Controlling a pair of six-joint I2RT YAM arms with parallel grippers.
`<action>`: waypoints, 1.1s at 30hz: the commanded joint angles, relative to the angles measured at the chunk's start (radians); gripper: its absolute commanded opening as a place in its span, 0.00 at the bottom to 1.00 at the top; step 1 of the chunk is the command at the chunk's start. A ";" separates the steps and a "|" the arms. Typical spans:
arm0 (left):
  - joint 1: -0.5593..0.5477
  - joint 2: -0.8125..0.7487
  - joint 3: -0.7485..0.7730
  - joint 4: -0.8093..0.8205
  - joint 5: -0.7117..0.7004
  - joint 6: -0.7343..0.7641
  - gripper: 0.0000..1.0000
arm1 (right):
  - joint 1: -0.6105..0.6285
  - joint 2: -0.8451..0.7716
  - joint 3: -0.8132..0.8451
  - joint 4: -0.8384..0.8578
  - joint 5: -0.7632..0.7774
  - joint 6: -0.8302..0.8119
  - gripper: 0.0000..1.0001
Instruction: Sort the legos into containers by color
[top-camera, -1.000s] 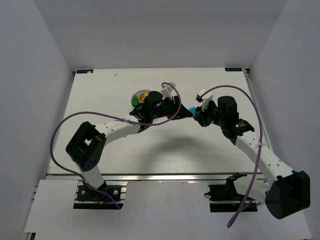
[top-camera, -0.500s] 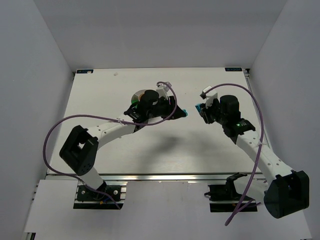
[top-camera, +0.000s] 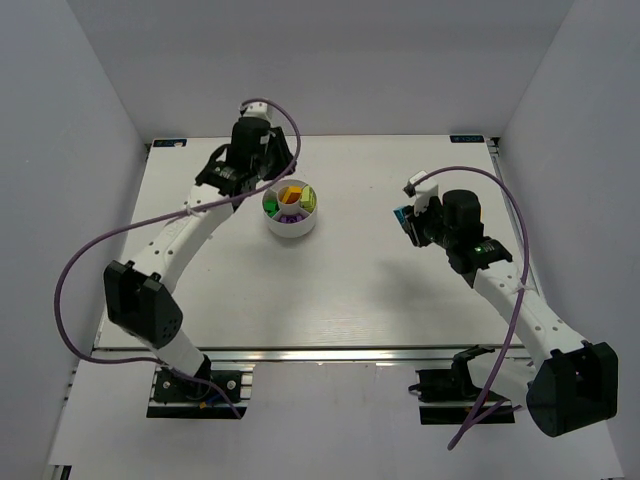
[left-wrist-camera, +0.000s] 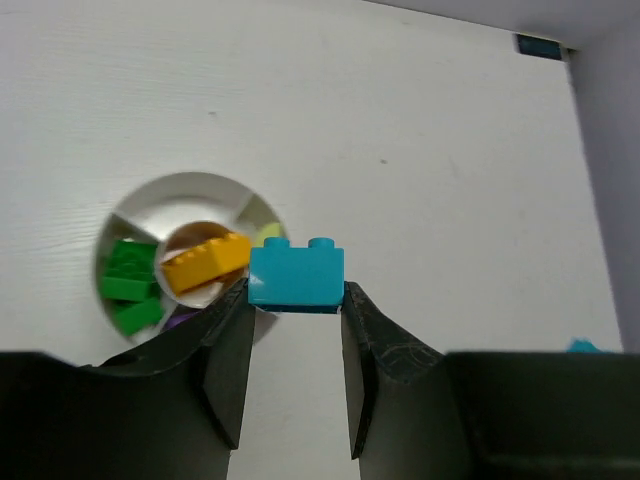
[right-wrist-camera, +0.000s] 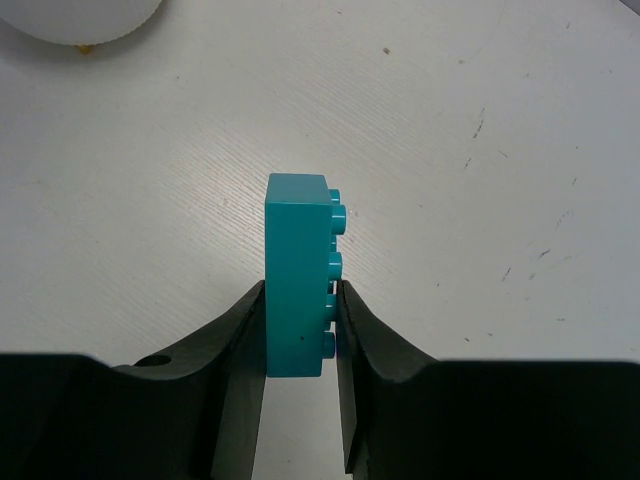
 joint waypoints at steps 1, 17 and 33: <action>0.065 0.097 0.157 -0.201 -0.078 0.014 0.00 | -0.002 -0.019 -0.001 0.048 -0.017 0.011 0.00; 0.186 0.517 0.608 -0.434 0.051 -0.089 0.00 | 0.000 -0.001 -0.015 0.051 -0.020 -0.003 0.00; 0.204 0.558 0.516 -0.406 0.160 -0.035 0.00 | -0.002 0.008 -0.016 0.052 -0.020 -0.008 0.00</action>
